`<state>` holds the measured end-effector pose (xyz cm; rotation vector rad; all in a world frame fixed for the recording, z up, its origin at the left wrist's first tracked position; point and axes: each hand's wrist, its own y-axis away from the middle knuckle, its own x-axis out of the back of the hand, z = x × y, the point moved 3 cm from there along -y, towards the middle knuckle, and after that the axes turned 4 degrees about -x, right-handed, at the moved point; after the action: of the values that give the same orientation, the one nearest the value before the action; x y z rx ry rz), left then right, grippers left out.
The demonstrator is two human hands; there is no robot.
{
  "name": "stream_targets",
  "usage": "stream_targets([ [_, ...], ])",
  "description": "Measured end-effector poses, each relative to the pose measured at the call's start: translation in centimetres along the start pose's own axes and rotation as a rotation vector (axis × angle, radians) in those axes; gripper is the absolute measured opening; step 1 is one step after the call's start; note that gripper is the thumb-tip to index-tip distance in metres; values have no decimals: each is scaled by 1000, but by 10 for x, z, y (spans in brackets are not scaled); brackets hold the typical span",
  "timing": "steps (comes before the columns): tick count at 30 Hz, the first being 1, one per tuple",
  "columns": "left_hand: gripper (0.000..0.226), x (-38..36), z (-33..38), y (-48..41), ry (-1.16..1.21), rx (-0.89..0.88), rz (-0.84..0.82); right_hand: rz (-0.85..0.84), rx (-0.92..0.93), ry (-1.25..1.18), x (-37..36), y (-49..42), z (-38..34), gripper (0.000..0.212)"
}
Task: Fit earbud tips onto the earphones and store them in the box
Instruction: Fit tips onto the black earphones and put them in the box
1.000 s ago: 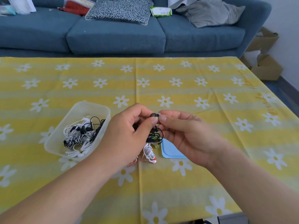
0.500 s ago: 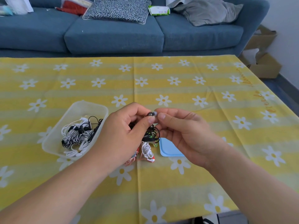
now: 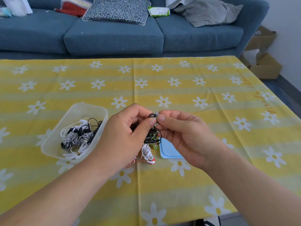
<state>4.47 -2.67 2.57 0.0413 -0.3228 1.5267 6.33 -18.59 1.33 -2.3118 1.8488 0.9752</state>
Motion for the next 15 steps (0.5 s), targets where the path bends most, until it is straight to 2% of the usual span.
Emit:
stream_targets([
  [10, 11, 2, -2, 1, -63, -43, 52, -26, 90, 89, -2, 1, -2, 21],
  [15, 12, 3, -3, 0, -38, -36, 32, -23, 70, 63, -2, 1, -1, 21],
])
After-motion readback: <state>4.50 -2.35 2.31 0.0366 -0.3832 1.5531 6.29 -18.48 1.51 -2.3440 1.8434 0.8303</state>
